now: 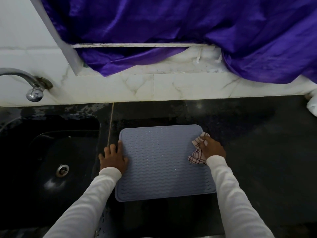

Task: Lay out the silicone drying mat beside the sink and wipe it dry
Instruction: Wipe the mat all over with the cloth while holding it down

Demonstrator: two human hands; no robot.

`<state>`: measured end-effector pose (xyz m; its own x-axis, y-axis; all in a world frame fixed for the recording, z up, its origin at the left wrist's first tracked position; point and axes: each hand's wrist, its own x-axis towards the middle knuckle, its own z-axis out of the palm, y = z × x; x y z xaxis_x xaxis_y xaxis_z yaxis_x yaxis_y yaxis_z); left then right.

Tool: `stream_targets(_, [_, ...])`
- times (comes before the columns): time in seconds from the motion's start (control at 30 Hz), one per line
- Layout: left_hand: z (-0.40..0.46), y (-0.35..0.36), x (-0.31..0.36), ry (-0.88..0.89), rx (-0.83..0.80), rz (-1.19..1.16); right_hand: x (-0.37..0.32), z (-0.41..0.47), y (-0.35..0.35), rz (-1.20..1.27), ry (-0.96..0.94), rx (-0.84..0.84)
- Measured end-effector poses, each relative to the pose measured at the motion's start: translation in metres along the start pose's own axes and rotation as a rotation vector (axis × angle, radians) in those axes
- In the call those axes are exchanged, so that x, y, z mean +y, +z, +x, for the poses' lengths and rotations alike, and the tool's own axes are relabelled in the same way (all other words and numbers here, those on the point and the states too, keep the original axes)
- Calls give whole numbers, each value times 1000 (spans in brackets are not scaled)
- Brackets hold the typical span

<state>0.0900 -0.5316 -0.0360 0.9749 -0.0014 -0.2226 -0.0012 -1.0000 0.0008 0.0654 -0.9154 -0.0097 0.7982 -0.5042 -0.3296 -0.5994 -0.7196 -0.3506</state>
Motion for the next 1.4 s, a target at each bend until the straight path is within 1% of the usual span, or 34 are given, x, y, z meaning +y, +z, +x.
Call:
stream_targets(0.2, [0,3,-2,25,-5,-28,12,-26,-3,-33,1,-79])
stream_targets(0.37, [-2,2,-4,46,11,-31,27,-52,-2,-51,31,-96])
stream_targets(0.57, [-2,3,-6,75,21,-33,35,-82,-2,-209,45,-129])
stream_targets(0.7, [-2,4,-7,79,20,-25,45,-106,4,-247,60,-157])
stream_targets(0.8, [-1,5,-7,84,18,-24,52,-116,2,-261,82,-155])
stream_targets(1.1, [0,7,-9,111,24,-3,70,-157,7,-200,92,-137])
stream_targets(1.4, [2,8,-12,132,24,19,81,-193,20,-203,133,-80])
